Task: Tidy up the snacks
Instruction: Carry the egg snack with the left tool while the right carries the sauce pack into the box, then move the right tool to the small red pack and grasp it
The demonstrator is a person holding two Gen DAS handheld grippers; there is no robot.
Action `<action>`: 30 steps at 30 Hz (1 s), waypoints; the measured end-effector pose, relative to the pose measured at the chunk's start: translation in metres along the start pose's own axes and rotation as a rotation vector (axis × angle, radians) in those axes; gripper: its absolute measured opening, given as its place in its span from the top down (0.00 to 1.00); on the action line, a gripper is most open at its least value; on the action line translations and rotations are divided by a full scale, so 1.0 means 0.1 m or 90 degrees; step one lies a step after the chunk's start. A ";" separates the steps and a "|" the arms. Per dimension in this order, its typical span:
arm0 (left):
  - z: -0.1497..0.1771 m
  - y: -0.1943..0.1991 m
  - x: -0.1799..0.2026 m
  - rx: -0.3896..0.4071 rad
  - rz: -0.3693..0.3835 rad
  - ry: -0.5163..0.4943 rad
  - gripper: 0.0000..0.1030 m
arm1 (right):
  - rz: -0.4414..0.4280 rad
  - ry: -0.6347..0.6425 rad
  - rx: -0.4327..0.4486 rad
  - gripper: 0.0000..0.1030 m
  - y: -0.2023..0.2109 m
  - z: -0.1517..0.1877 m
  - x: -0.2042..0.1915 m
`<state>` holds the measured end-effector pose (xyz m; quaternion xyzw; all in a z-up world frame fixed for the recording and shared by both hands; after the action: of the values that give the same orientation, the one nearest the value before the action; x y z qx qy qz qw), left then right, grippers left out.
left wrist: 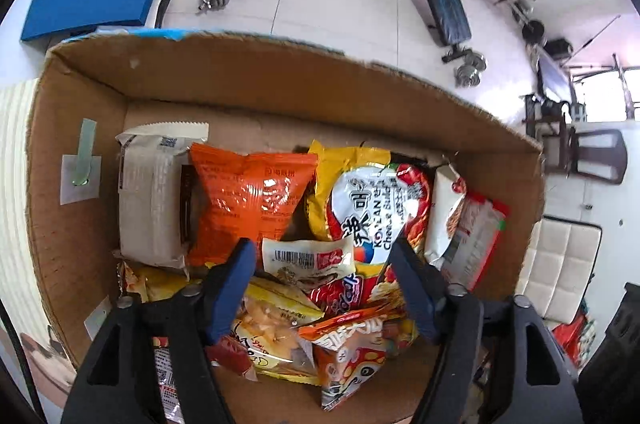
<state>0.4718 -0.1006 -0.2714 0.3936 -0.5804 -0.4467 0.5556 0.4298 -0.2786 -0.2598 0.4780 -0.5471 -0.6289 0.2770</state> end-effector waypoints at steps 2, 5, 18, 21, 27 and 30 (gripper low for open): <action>0.03 0.06 -0.02 0.009 -0.007 0.000 0.15 | 0.000 0.017 0.005 0.11 0.04 0.02 -0.05; 0.10 0.14 -0.07 0.019 -0.022 0.000 0.14 | 0.008 0.038 0.020 0.06 0.11 0.06 -0.08; 0.75 0.64 -0.04 0.133 -0.132 -0.070 0.12 | 0.025 0.094 0.028 0.05 0.40 0.51 -0.02; 0.93 0.76 0.01 0.153 -0.153 -0.081 0.12 | 0.026 0.106 0.043 0.05 0.55 0.65 -0.02; 1.34 1.09 0.09 0.217 -0.194 -0.090 0.12 | 0.027 0.130 0.089 0.05 0.92 0.93 -0.01; 1.51 1.24 0.12 0.247 -0.207 -0.083 0.12 | 0.016 0.134 0.104 0.05 1.09 1.06 -0.01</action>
<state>0.3249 -0.0632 -0.1466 0.5512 -0.6193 -0.4346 0.3517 0.3155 -0.2596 -0.1612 0.5552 -0.5704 -0.5251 0.3011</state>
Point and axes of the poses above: each gripper's, at about its wrist camera, not at the fingertips, and y roughly against the way its jaws point, x to its right, z to its underside, the point moved 6 cm from there along -y, roughly the way its jaws point, and after that the axes turned 11 degrees about -y, right-handed, at the moved point
